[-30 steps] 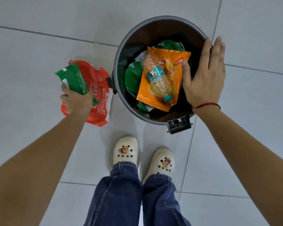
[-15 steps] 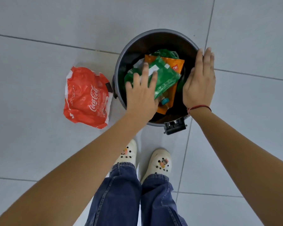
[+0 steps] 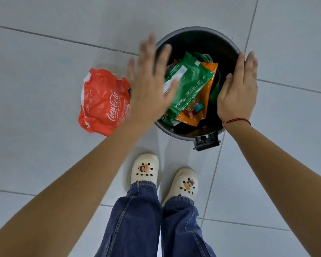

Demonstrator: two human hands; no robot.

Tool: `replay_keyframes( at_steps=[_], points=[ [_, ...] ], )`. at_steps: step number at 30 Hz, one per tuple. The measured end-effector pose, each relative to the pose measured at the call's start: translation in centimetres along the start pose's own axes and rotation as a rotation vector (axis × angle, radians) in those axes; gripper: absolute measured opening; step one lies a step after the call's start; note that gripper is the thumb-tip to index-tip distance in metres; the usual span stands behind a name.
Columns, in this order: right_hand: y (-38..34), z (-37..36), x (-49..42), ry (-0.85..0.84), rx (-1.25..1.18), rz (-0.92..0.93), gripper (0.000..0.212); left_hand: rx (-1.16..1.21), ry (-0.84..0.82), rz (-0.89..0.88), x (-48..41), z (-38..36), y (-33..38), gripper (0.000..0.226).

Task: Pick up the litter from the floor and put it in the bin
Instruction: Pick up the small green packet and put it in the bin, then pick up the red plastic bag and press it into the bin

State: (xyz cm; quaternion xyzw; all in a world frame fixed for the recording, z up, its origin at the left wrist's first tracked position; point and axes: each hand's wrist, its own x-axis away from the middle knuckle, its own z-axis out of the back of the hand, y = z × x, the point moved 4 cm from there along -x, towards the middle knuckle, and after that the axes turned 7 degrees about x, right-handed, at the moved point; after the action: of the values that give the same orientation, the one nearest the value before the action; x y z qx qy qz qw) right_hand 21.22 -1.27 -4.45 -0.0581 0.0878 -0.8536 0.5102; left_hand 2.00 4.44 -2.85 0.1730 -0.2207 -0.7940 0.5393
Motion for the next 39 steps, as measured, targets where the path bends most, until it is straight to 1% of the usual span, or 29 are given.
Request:
replay_keyframes(
  at_steps=[1, 2, 3, 4, 5, 6, 7, 9, 10, 11, 13, 15, 17, 19, 21, 23, 25, 27, 29, 31, 32, 33, 34, 36, 37, 38, 39],
  points=[
    [0.0, 0.0, 0.0, 0.001, 0.004, 0.000, 0.049, 0.040, 0.124, 0.045, 0.2, 0.9, -1.9, 0.058],
    [-0.1, 0.0, -0.1, 0.002, 0.006, -0.001, 0.049, 0.079, 0.222, 0.128, 0.7, 1.2, -4.2, 0.054],
    [-0.1, 0.0, -0.1, 0.005, 0.007, -0.002, 0.049, 0.120, 0.276, 0.249, 1.5, 0.9, -6.9, 0.052],
    [-0.1, 0.0, -0.1, 0.008, 0.008, -0.002, 0.049, 0.158, 0.293, 0.384, 2.6, 0.2, -9.3, 0.052],
    [0.0, 0.0, -0.1, 0.010, 0.009, -0.002, 0.049, 0.168, 0.273, 0.501, 3.8, -0.7, -11.2, 0.054],
    [0.0, 0.0, -0.1, 0.012, 0.012, 0.000, 0.050, 0.127, 0.205, 0.576, 5.1, -1.8, -12.7, 0.057],
    [0.1, -0.1, -0.1, 0.015, 0.015, 0.001, 0.050, 0.046, 0.091, 0.608, 6.3, -3.0, -13.7, 0.060],
    [0.2, -0.1, -0.1, 0.023, 0.015, 0.006, 0.050, -0.114, -0.215, 0.614, 8.8, -5.4, -14.8, 0.070],
    [0.3, -0.2, -0.1, 0.026, 0.016, 0.010, 0.050, -0.182, -0.335, 0.606, 9.9, -6.4, -15.0, 0.074],
    [0.3, -0.2, -0.2, 0.031, 0.017, 0.014, 0.050, -0.239, -0.403, 0.594, 10.5, -6.9, -15.2, 0.074],
    [0.4, -0.3, -0.1, 0.032, 0.029, 0.018, 0.051, -0.305, -0.425, 0.584, 11.0, -7.3, -15.4, 0.061],
    [0.5, -0.4, -0.2, 0.030, 0.038, 0.015, 0.052, -0.331, -0.387, 0.578, 10.7, -6.7, -15.6, 0.043],
    [0.5, -0.3, -0.1, 0.024, 0.035, 0.010, 0.052, -0.328, -0.355, 0.563, 10.1, -5.8, -16.2, 0.033],
    [0.4, -0.3, 0.0, 0.017, 0.027, 0.008, 0.052, -0.282, -0.270, 0.556, 9.2, -4.1, -16.3, 0.031],
    [0.2, -0.3, 0.0, 0.013, 0.011, 0.002, 0.052, -0.237, -0.144, 0.576, 8.0, -1.4, -15.7, 0.032],
    [0.1, -0.2, 0.0, 0.006, -0.015, -0.007, 0.052, -0.185, 0.024, 0.590, 6.9, 2.0, -14.4, 0.035],
    [0.1, -0.1, 0.0, -0.004, -0.057, -0.011, 0.051, -0.056, 0.174, 0.592, 6.1, 5.5, -12.4, 0.037],
    [0.2, 0.1, 0.0, -0.019, -0.109, -0.021, 0.050, 0.053, 0.259, 0.506, 5.1, 8.8, -9.4, 0.041],
    [0.3, 0.4, 0.0, -0.026, -0.134, -0.031, 0.049, 0.157, 0.269, 0.345, 4.2, 11.3, -5.2, 0.035],
    [0.3, 0.5, -0.1, -0.031, -0.142, -0.036, 0.048, 0.257, 0.197, 0.173, 3.5, 12.1, -0.5, 0.020],
    [0.2, 0.5, -0.1, -0.032, -0.144, -0.038, 0.048, 0.287, 0.092, 0.118, 3.3, 11.5, 1.6, 0.015],
    [0.2, 0.5, -0.1, -0.032, -0.147, -0.040, 0.048, 0.296, -0.061, 0.103, 3.2, 10.2, 3.3, 0.014],
    [0.3, 0.5, -0.1, -0.030, -0.152, -0.041, 0.048, 0.287, -0.236, 0.127, 3.2, 8.5, 4.7, 0.015],
    [0.3, 0.5, -0.2, -0.029, -0.165, -0.037, 0.048, 0.190, -0.524, 0.207, 3.4, 5.0, 6.2, 0.028],
    [0.4, 0.4, -0.2, -0.027, -0.170, -0.034, 0.049, 0.113, -0.619, 0.225, 3.3, 3.6, 6.7, 0.036],
    [0.4, 0.4, -0.3, -0.023, -0.174, -0.032, 0.049, 0.058, -0.665, 0.219, 3.1, 2.5, 7.2, 0.040],
    [0.5, 0.4, -0.3, -0.020, -0.179, -0.031, 0.048, 0.033, -0.663, 0.202, 2.8, 1.9, 7.7, 0.041]
  ],
)
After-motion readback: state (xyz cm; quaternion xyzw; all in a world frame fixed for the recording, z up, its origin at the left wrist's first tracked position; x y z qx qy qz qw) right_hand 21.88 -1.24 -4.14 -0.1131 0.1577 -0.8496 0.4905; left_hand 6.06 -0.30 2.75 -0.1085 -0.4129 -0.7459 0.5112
